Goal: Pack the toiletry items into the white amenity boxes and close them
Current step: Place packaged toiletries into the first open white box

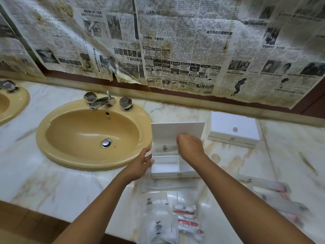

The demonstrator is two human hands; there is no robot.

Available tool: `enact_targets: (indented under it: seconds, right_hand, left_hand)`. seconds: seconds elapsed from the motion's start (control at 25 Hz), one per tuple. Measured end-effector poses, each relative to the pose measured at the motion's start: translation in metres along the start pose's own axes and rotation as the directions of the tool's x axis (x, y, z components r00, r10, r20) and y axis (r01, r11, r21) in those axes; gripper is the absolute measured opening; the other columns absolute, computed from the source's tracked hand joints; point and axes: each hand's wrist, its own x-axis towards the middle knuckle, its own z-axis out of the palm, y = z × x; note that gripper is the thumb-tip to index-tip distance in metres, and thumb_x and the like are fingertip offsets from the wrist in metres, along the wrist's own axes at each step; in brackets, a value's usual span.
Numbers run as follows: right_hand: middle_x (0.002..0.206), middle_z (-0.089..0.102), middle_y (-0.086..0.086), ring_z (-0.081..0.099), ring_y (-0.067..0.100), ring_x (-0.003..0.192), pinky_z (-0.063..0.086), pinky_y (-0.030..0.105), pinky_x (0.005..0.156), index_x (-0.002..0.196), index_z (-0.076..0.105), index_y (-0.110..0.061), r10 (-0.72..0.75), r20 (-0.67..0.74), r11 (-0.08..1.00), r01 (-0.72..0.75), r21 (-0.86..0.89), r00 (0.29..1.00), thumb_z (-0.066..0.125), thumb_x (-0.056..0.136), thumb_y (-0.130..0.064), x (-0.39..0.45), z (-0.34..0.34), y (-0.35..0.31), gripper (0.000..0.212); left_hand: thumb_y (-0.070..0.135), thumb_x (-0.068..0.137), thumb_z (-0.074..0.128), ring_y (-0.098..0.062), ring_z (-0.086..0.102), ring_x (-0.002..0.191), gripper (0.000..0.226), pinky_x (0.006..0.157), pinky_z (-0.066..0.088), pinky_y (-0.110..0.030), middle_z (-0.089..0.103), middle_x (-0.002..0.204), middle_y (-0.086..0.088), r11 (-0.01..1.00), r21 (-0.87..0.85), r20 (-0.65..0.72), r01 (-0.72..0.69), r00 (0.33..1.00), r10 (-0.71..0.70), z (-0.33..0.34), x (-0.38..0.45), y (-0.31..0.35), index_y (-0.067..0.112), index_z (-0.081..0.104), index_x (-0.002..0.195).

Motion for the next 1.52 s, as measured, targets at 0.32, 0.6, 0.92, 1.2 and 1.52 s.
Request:
enact_targets:
  seconds: [0.32,0.6,0.92,1.2,1.52]
  right_hand:
    - [0.094,0.068,0.008,0.063,0.029,0.084,0.044,0.027,0.065,0.09,0.071,-0.012,0.021,0.099,0.978,-0.041,0.204,0.995,0.048,0.082,0.005,0.017,0.035,0.008,0.029]
    - [0.099,0.068,0.011,0.063,0.031,0.089,0.052,0.032,0.076,0.098,0.07,-0.008,-0.012,0.175,0.977,-0.026,0.211,0.984,0.048,0.09,-0.014,0.01,0.03,0.006,0.024]
    - [0.09,0.062,0.011,0.051,0.024,0.078,0.04,0.031,0.069,0.077,0.06,-0.009,-0.005,0.266,0.987,-0.037,0.155,0.964,0.038,0.098,-0.052,-0.003,0.032,-0.004,0.052]
    - [0.113,0.064,0.009,0.055,0.027,0.107,0.043,0.039,0.091,0.11,0.067,-0.011,-0.049,0.191,0.987,0.019,0.159,0.98,0.04,0.098,-0.048,-0.017,0.029,-0.002,0.047]
    - [0.104,0.065,0.005,0.06,0.026,0.095,0.047,0.035,0.079,0.105,0.067,-0.014,-0.192,-0.069,0.967,0.201,0.158,0.979,0.052,0.092,-0.018,-0.062,0.019,-0.026,0.021]
  left_hand:
    - [0.032,0.103,0.044,-0.011,0.038,0.141,0.051,0.097,0.038,-0.033,0.039,0.155,-0.001,1.0,-0.008,0.018,-0.016,1.0,0.016,-0.002,0.003,-0.004,0.039,0.022,0.149]
    - [0.031,0.103,0.044,-0.012,0.037,0.141,0.052,0.101,0.037,-0.035,0.038,0.155,0.001,1.0,-0.012,0.03,-0.023,0.999,0.023,-0.002,0.005,-0.004,0.039,0.02,0.149]
    - [0.033,0.103,0.044,-0.012,0.04,0.139,0.052,0.094,0.039,-0.033,0.04,0.154,0.004,1.0,-0.014,0.023,-0.022,0.999,0.022,-0.001,0.004,-0.005,0.041,0.019,0.148]
    - [0.036,0.102,0.045,-0.012,0.049,0.132,0.053,0.095,0.04,-0.038,0.043,0.153,0.003,0.999,-0.024,0.025,-0.028,0.999,0.028,-0.001,0.005,-0.008,0.044,0.019,0.148]
    - [0.025,0.105,0.042,-0.017,0.04,0.139,0.054,0.095,0.036,-0.031,0.038,0.154,0.002,0.998,-0.056,0.016,0.007,1.0,-0.006,0.004,-0.001,0.002,0.036,0.018,0.151]
